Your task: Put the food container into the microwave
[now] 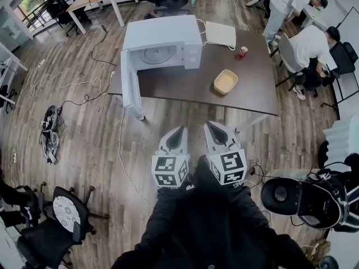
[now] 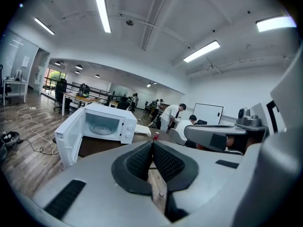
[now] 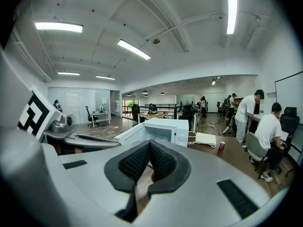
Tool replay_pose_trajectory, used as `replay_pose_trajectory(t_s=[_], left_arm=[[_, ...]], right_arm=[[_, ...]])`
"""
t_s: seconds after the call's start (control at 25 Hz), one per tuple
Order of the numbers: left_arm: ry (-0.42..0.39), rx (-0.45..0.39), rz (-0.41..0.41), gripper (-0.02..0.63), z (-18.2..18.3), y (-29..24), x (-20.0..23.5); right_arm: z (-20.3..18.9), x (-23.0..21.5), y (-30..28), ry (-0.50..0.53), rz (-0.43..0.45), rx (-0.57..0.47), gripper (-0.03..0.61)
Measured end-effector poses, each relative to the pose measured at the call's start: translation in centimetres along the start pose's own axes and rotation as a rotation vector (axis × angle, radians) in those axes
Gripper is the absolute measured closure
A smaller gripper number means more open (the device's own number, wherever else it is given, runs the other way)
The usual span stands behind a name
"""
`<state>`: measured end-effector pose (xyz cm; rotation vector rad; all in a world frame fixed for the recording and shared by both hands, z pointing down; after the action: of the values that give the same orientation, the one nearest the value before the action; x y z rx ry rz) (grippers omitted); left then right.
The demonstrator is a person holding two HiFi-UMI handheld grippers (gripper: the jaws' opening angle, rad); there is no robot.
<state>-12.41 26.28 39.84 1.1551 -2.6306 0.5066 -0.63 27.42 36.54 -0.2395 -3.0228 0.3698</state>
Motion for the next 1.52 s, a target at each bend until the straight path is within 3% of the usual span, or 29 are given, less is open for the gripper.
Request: replay_pose_trajectory(t_s=[0.4, 0.88, 1.52], left_arm=[[0.024, 0.024, 0.014, 0.58, 0.4, -5.8, 3.4], [-0.014, -0.003, 0.0, 0.58, 6.2, -16.2, 7.3], [0.008, 0.03, 0.006, 0.58, 9.0, -28.3, 10.5]], right_arm=[[-1.1, -3.6, -6.0, -0.018, -0.019, 0.05, 0.555], [2.4, -9.8, -15.5, -0.025, -0.022, 0.009, 0.555], [3.1, -17.8, -24.7, -0.04, -0.012, 0.044, 0.555]])
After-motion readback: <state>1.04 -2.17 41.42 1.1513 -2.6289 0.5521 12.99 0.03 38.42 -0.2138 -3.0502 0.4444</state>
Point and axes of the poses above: the fingertips, and each gripper's own axes: y backward along the fingers, x to its left, z out of its top, the point moved 5 cm from there along y, backward along the fingers, and after that the axes turned 13 degrees about -z, right-handed, at the moved point
